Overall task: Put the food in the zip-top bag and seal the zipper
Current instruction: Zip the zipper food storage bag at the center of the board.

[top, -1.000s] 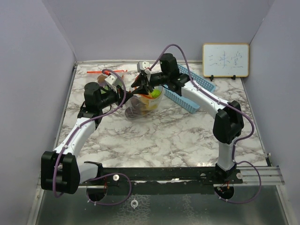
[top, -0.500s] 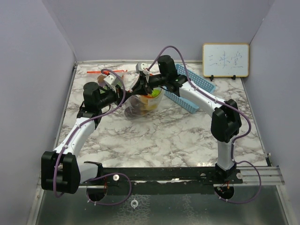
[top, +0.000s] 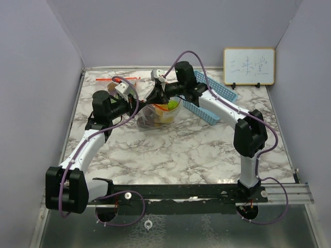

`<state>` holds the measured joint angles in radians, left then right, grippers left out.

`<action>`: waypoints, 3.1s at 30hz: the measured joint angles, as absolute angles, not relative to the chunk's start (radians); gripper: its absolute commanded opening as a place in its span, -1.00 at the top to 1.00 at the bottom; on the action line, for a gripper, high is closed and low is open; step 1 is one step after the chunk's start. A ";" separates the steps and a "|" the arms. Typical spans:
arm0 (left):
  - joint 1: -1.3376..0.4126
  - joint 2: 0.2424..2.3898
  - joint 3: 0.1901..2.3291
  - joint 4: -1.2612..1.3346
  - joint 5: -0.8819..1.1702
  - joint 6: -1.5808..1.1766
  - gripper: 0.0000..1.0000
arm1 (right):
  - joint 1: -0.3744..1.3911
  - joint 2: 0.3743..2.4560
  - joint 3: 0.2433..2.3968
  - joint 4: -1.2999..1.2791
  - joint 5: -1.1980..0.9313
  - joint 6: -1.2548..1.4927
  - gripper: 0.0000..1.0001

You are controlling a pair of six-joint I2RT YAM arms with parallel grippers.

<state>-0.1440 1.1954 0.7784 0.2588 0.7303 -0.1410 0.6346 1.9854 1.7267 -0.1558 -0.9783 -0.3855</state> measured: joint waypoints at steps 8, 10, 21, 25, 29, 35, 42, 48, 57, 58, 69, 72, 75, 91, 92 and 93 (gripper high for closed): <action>-0.163 1.195 0.781 0.238 0.730 -0.126 1.00 | 0.614 1.877 1.581 -0.157 -0.897 -0.408 0.95; -0.166 1.195 0.787 0.239 0.731 -0.126 1.00 | 0.595 1.855 1.552 -0.156 -0.894 -0.413 0.94; -0.164 1.195 0.798 0.266 0.702 -0.161 1.00 | 0.564 1.843 1.557 -0.160 -0.886 -0.411 0.96; -0.163 1.195 0.820 0.213 0.612 -0.161 1.00 | 0.562 1.823 1.509 -0.142 -0.793 -0.425 0.96; -0.161 1.205 0.845 0.160 0.491 -0.167 1.00 | 0.540 1.754 1.404 -0.119 -0.686 -0.439 0.96; -0.144 1.224 0.894 0.077 0.300 -0.174 1.00 | 0.467 1.610 1.212 -0.076 -0.543 -0.466 0.96; -0.138 1.244 0.915 0.025 0.209 -0.189 1.00 | 0.453 1.509 1.097 -0.054 -0.378 -0.469 0.12; -0.109 1.267 0.953 -0.011 0.188 -0.191 1.00 | 0.425 1.501 1.188 -0.143 -0.311 -0.324 -0.21; -0.110 1.268 0.959 -0.006 0.229 -0.194 1.00 | 0.430 1.552 1.352 -0.093 -0.618 -0.180 -0.19; -0.110 1.268 0.958 -0.003 0.237 -0.197 1.00 | 0.436 1.586 1.385 -0.085 -0.669 -0.175 -0.17; -0.110 1.266 0.951 0.029 0.273 -0.222 1.00 | 0.519 1.869 1.572 -0.089 -0.830 -0.181 -0.09; -0.110 1.266 0.949 0.030 0.274 -0.225 1.00 | 0.518 1.901 1.592 -0.089 -0.840 -0.180 -0.06; -0.110 1.266 0.947 0.033 0.274 -0.227 1.00 | 0.518 1.917 1.602 -0.083 -0.840 -0.177 0.00; -0.110 1.266 0.947 0.036 0.281 -0.230 1.00 | 0.530 1.942 1.604 -0.084 -0.850 -0.162 0.56; -0.110 1.265 0.947 0.036 0.281 -0.231 1.00 | 0.530 1.942 1.604 -0.086 -0.850 -0.162 0.55; -0.110 1.264 0.947 0.036 0.281 -0.231 1.00 | 0.530 1.942 1.604 -0.086 -0.850 -0.162 0.55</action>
